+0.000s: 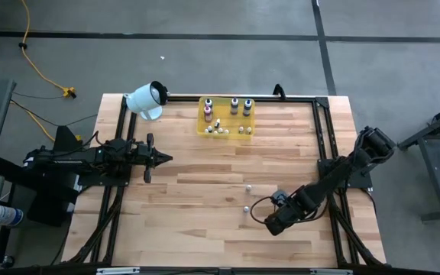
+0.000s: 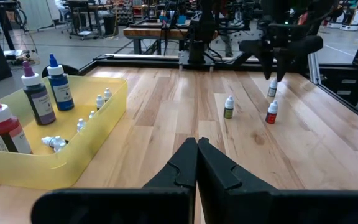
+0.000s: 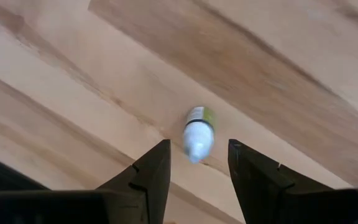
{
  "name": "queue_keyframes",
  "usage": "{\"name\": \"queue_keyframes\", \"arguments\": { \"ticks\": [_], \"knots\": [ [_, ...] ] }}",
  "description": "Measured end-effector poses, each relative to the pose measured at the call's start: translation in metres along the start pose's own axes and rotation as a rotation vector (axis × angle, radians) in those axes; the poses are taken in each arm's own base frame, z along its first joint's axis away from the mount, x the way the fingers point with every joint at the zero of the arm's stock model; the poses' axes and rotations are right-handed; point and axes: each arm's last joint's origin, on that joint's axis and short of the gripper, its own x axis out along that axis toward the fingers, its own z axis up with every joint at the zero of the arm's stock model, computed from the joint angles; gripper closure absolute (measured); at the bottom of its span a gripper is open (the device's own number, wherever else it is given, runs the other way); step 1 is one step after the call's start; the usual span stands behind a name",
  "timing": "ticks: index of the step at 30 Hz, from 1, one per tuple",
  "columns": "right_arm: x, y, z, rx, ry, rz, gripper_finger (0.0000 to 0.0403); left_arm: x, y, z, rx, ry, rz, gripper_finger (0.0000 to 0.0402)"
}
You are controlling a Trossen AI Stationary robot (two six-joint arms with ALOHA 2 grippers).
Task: Pick & Place food coloring
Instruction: Put the bottom small light green food coloring bottle into the yellow container
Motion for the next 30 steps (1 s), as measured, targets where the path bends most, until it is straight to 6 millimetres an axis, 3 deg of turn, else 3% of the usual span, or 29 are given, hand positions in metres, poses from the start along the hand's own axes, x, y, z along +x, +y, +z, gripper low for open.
{"name": "queue_keyframes", "arguments": {
  "ticks": [30],
  "knots": [
    [0.0122,0.003,0.0005,-0.039,0.014,-0.02,0.0258,0.0,0.0,0.0,0.0,0.0,0.0,0.0401]
  ]
}}
